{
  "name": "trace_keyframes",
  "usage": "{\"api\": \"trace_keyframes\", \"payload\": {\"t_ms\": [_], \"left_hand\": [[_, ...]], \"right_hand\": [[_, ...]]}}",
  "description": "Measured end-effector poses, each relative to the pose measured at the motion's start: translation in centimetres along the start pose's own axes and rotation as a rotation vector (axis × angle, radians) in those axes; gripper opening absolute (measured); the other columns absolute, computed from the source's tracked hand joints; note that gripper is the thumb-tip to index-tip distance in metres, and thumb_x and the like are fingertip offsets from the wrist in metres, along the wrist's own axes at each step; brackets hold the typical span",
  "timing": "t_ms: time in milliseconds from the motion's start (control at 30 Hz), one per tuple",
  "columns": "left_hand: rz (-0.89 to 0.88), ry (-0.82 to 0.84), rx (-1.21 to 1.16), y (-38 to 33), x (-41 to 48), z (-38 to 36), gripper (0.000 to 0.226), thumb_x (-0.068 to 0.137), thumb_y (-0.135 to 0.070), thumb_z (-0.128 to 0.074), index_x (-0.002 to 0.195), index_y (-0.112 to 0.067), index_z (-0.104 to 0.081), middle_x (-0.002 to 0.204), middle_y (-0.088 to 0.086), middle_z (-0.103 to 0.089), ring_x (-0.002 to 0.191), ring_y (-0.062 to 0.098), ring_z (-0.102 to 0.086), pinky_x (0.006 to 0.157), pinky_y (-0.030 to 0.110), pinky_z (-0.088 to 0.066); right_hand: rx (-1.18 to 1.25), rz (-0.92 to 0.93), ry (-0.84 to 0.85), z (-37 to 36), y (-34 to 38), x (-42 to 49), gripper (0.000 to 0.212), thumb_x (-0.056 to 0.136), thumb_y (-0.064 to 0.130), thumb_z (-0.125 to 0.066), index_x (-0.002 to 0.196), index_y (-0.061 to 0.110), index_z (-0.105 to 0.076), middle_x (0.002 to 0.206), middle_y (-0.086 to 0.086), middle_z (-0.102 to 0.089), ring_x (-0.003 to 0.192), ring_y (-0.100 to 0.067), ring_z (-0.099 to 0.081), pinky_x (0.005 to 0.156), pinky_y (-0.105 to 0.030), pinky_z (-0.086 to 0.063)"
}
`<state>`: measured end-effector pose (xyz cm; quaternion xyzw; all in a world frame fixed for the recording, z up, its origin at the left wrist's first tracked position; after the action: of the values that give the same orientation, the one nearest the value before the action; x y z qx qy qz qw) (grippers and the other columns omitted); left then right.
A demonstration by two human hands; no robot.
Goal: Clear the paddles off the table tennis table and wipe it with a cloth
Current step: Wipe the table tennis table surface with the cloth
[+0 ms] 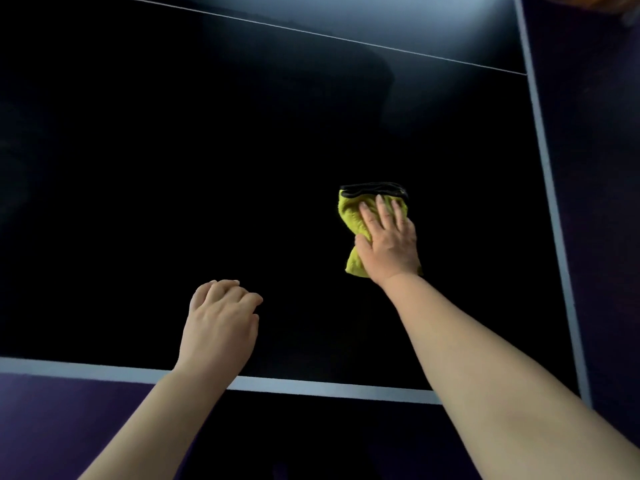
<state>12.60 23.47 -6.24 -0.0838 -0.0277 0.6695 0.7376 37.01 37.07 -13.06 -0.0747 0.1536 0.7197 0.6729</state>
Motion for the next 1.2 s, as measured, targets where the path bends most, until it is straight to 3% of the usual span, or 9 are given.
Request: {"api": "trace_keyframes", "payload": {"t_ms": [267, 367, 567, 733, 900, 1033, 1133, 1200], "left_hand": [[-0.042, 0.006, 0.01, -2.8, -1.1, -0.1, 0.029, 0.077, -0.025, -0.048, 0.09, -0.016, -0.072, 0.085, -0.002, -0.069, 0.103, 0.024, -0.06, 0.099, 0.036, -0.027], [0.004, 0.022, 0.007, -0.9, -2.8, -0.1, 0.04, 0.08, -0.028, -0.036, 0.09, -0.015, -0.073, 0.084, -0.002, -0.069, 0.102, 0.024, -0.061, 0.099, 0.037, -0.027], [0.106, 0.003, -0.062, 4.7, -7.0, -0.2, 0.035, 0.08, -0.026, -0.04, 0.088, -0.016, -0.073, 0.078, -0.004, -0.067, 0.097, 0.023, -0.06, 0.097, 0.036, -0.028], [0.217, 0.01, -0.06, 11.4, -11.8, -0.4, 0.021, 0.075, -0.015, -0.058, 0.09, -0.016, -0.072, 0.082, -0.002, -0.069, 0.098, 0.024, -0.058, 0.097, 0.036, -0.027], [0.329, 0.023, -0.022, 17.7, -16.7, 0.0, 0.025, 0.073, -0.02, -0.053, 0.089, -0.016, -0.073, 0.082, -0.003, -0.069, 0.097, 0.024, -0.06, 0.097, 0.037, -0.026], [0.371, 0.012, -0.005, 20.9, -19.6, 0.5, 0.024, 0.073, -0.021, -0.055, 0.089, -0.017, -0.073, 0.081, -0.004, -0.069, 0.098, 0.024, -0.061, 0.097, 0.036, -0.026], [0.399, 0.018, -0.003, 22.4, -21.2, 0.6, 0.015, 0.073, -0.015, -0.071, 0.088, -0.018, -0.073, 0.081, -0.004, -0.07, 0.098, 0.025, -0.061, 0.096, 0.036, -0.026], [0.414, 0.064, -0.009, 22.9, -21.8, 0.3, 0.022, 0.067, -0.013, -0.079, 0.087, -0.017, -0.073, 0.08, -0.003, -0.07, 0.098, 0.026, -0.062, 0.096, 0.036, -0.026]], "right_hand": [[0.038, -0.237, -0.044, -0.4, -6.6, -4.8, 0.07, 0.088, 0.049, -0.017, 0.155, 0.036, -0.004, 0.164, 0.003, 0.007, 0.15, -0.022, 0.007, 0.12, -0.045, -0.001], [0.067, -0.346, -0.068, -1.3, -5.3, -7.1, 0.069, 0.091, 0.046, -0.022, 0.156, 0.035, -0.002, 0.164, 0.0, 0.007, 0.15, -0.025, 0.007, 0.119, -0.049, -0.001], [0.102, -0.429, -0.061, -3.5, 2.6, -9.5, 0.068, 0.099, 0.041, -0.032, 0.154, 0.036, 0.007, 0.163, -0.003, 0.016, 0.149, -0.029, 0.017, 0.118, -0.053, 0.004], [0.106, -0.311, -0.072, -5.0, 13.8, -9.4, 0.068, 0.099, 0.042, -0.03, 0.155, 0.033, 0.007, 0.162, -0.005, 0.017, 0.148, -0.03, 0.018, 0.117, -0.053, 0.006], [0.072, -0.132, -0.04, -6.5, 25.6, -9.7, 0.069, 0.099, 0.046, -0.03, 0.155, 0.032, 0.009, 0.162, -0.007, 0.018, 0.148, -0.032, 0.018, 0.116, -0.056, 0.006], [0.04, 0.082, 0.025, -7.8, 34.9, -11.2, 0.067, 0.099, 0.048, -0.028, 0.155, 0.034, 0.008, 0.162, -0.007, 0.02, 0.147, -0.033, 0.021, 0.116, -0.056, 0.008], [-0.003, 0.266, 0.077, -9.0, 40.5, -13.1, 0.065, 0.1, 0.047, -0.028, 0.154, 0.036, 0.007, 0.161, -0.006, 0.023, 0.145, -0.034, 0.025, 0.117, -0.056, 0.01], [-0.075, 0.383, 0.093, -9.8, 42.5, -14.8, 0.065, 0.101, 0.047, -0.027, 0.154, 0.036, 0.007, 0.161, -0.006, 0.022, 0.145, -0.034, 0.025, 0.117, -0.056, 0.008]]}}
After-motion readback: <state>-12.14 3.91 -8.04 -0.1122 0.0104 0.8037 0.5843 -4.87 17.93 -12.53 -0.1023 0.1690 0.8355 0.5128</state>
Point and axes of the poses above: each hand's wrist, its own x-axis towards the middle knuckle, its own z-axis out of the back of the hand, y = z × x, the point moved 7 cm from there along x, towards the middle knuckle
